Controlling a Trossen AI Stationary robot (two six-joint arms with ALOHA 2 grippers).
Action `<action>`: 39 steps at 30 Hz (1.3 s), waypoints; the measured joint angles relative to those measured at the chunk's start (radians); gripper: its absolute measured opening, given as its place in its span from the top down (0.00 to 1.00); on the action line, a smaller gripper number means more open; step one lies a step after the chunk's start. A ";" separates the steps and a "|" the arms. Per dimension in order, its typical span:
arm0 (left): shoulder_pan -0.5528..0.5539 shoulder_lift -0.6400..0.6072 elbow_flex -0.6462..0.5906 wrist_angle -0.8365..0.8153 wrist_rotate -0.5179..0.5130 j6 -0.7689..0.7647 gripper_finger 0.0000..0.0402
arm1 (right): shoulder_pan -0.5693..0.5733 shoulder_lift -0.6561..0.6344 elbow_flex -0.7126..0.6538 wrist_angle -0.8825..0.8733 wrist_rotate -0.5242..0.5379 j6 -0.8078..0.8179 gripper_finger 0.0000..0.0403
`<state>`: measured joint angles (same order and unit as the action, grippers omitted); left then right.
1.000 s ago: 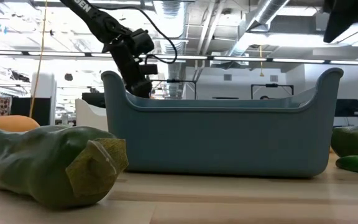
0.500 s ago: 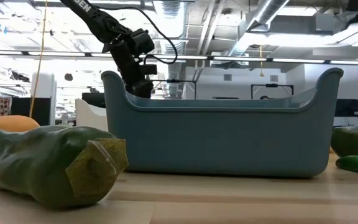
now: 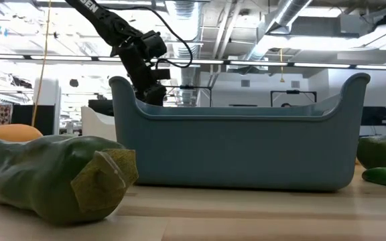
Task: Sort produce into baskets
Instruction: Put the red tomato into the top transparent bin
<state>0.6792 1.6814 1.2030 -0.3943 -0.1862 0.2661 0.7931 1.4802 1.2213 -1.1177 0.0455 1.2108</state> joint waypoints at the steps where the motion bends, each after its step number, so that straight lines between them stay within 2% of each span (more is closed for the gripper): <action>1: 0.000 0.000 0.000 0.000 0.000 0.000 0.06 | 0.000 0.009 0.000 0.001 -0.003 0.001 0.01; 5: 0.000 0.000 0.000 0.000 -0.002 0.000 0.06 | 0.000 0.039 0.000 0.004 -0.056 0.004 0.01; 8: 0.000 0.000 0.000 -0.001 -0.002 0.000 0.06 | 0.004 0.051 0.000 0.012 -0.147 0.014 0.01; 11: 0.000 0.000 0.000 -0.006 -0.002 0.000 0.06 | 0.012 0.051 0.000 0.048 -0.229 0.093 0.01; 19: 0.000 0.000 0.000 -0.016 -0.002 -0.001 0.06 | 0.068 0.062 0.001 0.242 -0.229 0.345 0.01; 25: 0.000 0.000 0.000 -0.017 -0.002 -0.001 0.06 | 0.128 0.129 0.001 0.194 -0.261 0.512 0.01; 34: 0.000 0.000 0.000 -0.017 -0.001 -0.016 0.06 | 0.191 0.269 0.000 0.192 -0.413 0.572 0.01; 39: 0.000 0.000 0.000 -0.016 -0.001 -0.026 0.06 | 0.196 0.332 0.000 0.187 -0.423 0.573 0.01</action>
<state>0.6792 1.6814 1.2034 -0.4107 -0.1869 0.2401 0.9886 1.8123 1.2217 -0.9304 -0.3777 1.7834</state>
